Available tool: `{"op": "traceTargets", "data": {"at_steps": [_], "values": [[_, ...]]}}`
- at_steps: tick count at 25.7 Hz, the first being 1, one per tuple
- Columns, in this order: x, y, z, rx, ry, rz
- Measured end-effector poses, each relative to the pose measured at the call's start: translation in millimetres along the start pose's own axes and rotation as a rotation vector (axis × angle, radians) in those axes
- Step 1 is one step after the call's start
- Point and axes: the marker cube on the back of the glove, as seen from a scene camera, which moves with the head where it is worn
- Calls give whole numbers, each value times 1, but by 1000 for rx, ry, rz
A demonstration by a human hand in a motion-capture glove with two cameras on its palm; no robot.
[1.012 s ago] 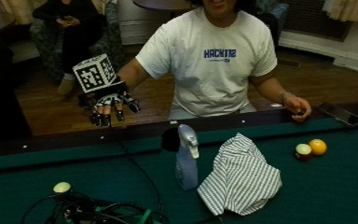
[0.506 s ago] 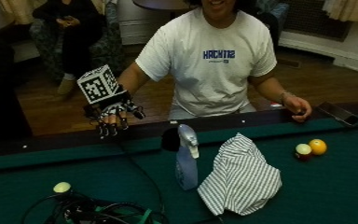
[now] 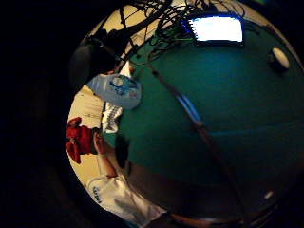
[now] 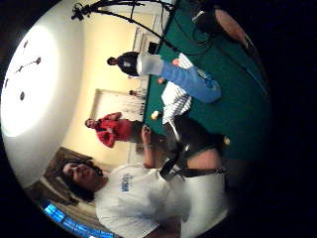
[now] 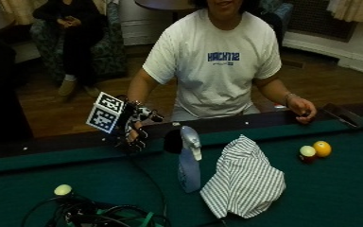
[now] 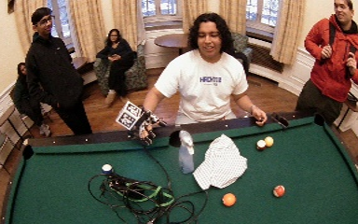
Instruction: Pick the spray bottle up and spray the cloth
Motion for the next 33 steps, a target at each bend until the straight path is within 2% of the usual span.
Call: {"op": "traceTargets", "data": {"at_steps": [14,26,33], "values": [[-17,-48,42,82,-190,20],[-16,-67,51,266,-254,14],[-15,-66,61,185,-302,1]]}}
